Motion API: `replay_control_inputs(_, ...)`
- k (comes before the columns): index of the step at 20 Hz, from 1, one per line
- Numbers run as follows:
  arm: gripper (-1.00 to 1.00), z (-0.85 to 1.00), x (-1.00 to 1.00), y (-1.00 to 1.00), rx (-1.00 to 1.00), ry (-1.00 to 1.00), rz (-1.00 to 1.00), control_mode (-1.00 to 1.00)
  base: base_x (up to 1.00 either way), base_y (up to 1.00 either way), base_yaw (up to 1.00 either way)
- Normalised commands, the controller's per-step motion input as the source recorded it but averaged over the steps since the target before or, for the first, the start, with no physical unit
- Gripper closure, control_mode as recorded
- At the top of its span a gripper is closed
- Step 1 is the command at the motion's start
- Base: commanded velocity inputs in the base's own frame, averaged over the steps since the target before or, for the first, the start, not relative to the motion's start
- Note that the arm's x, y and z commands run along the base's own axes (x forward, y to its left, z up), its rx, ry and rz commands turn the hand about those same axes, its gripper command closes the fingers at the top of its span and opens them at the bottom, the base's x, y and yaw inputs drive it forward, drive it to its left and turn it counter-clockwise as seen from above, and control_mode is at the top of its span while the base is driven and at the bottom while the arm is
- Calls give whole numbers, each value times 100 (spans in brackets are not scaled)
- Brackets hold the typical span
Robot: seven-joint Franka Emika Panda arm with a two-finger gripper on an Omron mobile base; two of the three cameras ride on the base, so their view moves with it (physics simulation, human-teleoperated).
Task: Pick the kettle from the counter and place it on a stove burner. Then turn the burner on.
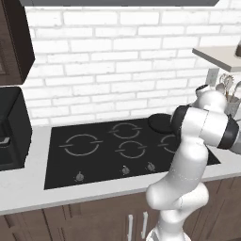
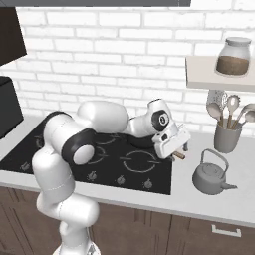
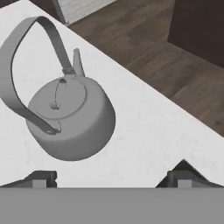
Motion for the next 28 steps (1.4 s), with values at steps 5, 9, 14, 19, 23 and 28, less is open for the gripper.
replay_control_inputs(5,-100,0,3,-41,-2,13,-2,-100,0,0,0)
replay_control_inputs(9,-100,0,13,-25,-2,14,-1,-100,0,0,0)
replay_control_inputs(14,-100,0,21,-18,-2,13,0,-100,0,0,0)
replay_control_inputs(19,-100,0,5,-31,0,11,0,-100,0,0,0)
replay_control_inputs(23,-100,-3,0,-28,0,9,0,-100,0,0,0)
replay_control_inputs(28,-100,-7,4,-9,0,8,0,-100,0,0,0)
